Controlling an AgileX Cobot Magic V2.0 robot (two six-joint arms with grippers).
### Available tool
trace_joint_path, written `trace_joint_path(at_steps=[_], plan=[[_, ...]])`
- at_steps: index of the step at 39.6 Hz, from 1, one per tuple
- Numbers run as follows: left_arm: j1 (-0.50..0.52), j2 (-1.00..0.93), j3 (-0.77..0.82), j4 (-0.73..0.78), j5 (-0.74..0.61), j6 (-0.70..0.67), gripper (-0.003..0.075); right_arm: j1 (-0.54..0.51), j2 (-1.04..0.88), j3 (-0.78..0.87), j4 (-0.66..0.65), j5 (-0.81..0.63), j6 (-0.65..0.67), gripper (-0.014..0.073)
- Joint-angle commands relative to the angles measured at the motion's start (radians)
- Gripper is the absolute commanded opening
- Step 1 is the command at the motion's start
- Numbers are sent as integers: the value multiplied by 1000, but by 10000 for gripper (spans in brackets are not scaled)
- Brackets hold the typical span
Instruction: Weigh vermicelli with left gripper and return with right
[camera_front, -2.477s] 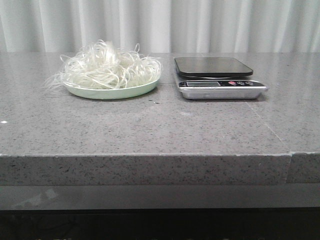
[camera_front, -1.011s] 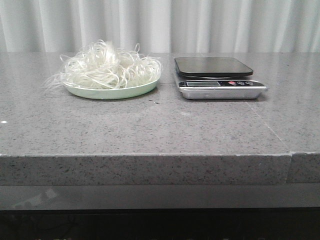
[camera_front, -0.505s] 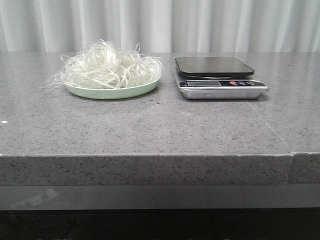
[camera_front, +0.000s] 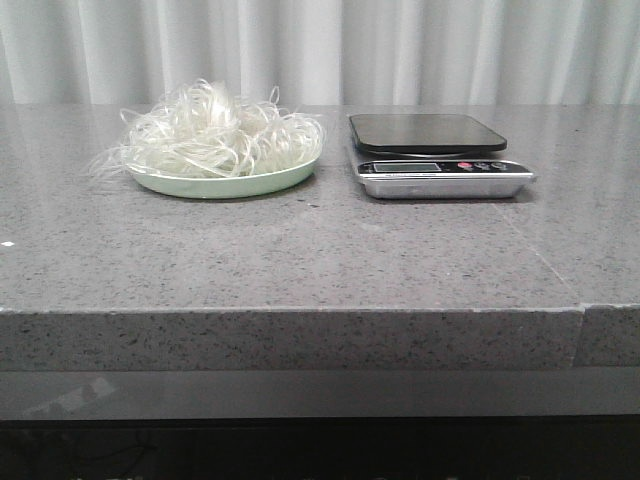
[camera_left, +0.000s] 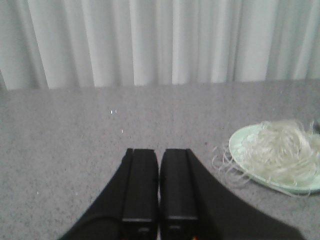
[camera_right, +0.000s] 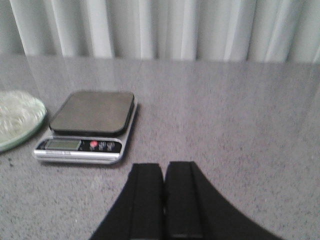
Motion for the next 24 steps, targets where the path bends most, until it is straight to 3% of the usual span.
trace_joint_path(at_steps=[1,14,24], plan=[[-1,52,-35,-10,-28,-7,156,-7,76,-34,-1,-52,-2,158],[-1,159,-35,-10,72,-7,156,-7,225,-31,-1,-7,-2,158],[-1,199,-35,-28,75,-7,156,-7,259,-31,-1,11,-3,160]])
